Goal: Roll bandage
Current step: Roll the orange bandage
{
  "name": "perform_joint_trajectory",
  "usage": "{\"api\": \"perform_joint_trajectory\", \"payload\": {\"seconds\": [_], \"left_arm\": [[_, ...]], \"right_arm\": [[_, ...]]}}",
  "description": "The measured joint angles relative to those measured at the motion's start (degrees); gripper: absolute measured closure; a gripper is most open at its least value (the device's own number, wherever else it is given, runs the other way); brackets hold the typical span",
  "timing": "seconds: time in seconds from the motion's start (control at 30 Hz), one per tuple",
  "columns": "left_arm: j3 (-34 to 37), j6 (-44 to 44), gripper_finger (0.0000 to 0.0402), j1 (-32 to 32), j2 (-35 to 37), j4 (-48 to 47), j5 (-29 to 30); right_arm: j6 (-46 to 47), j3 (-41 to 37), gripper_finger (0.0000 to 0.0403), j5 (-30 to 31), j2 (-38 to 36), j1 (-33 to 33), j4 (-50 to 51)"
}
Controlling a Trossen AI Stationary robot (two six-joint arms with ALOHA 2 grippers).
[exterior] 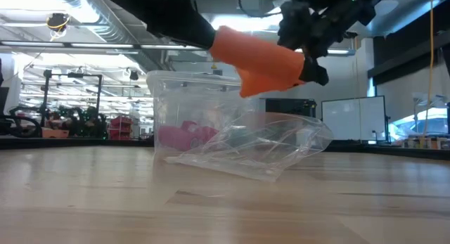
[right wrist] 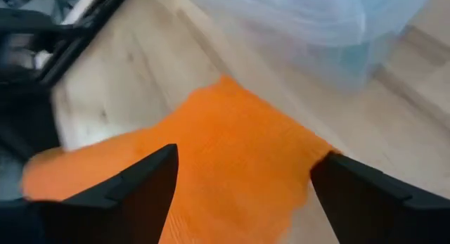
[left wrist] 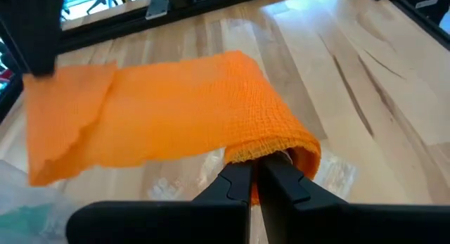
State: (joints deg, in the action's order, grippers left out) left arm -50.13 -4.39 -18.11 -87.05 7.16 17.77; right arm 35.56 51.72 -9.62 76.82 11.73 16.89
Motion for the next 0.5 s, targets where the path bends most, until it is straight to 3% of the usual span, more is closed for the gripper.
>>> {"api": "perform_joint_trajectory", "payload": {"seconds": [0.07,0.2,0.27,0.4,0.5], "left_arm": [[0.0,0.3,0.0398,0.0,0.0,-1.1,-0.1],[0.0,-2.0,0.0398,0.0,0.0,-2.0,-0.1],[0.0,-3.0,0.0398,0.2,0.0,-1.8,-0.1],[0.0,-0.3,0.0398,0.5,0.0,-1.9,-0.1],[-0.6,-0.4,0.0398,0.0,0.2,-1.2,-1.1]], "right_arm": [[0.0,0.0,0.0086,1.1,-2.2,0.1,0.4],[-0.1,0.0,0.0086,10.3,-4.3,-0.1,-2.3],[0.0,0.0,0.0086,7.0,-3.8,0.0,-1.3],[-1.5,0.0,0.0086,-5.9,-3.8,0.2,7.2],[-3.5,0.0,0.0086,-4.1,-5.9,-1.0,12.4]]}}
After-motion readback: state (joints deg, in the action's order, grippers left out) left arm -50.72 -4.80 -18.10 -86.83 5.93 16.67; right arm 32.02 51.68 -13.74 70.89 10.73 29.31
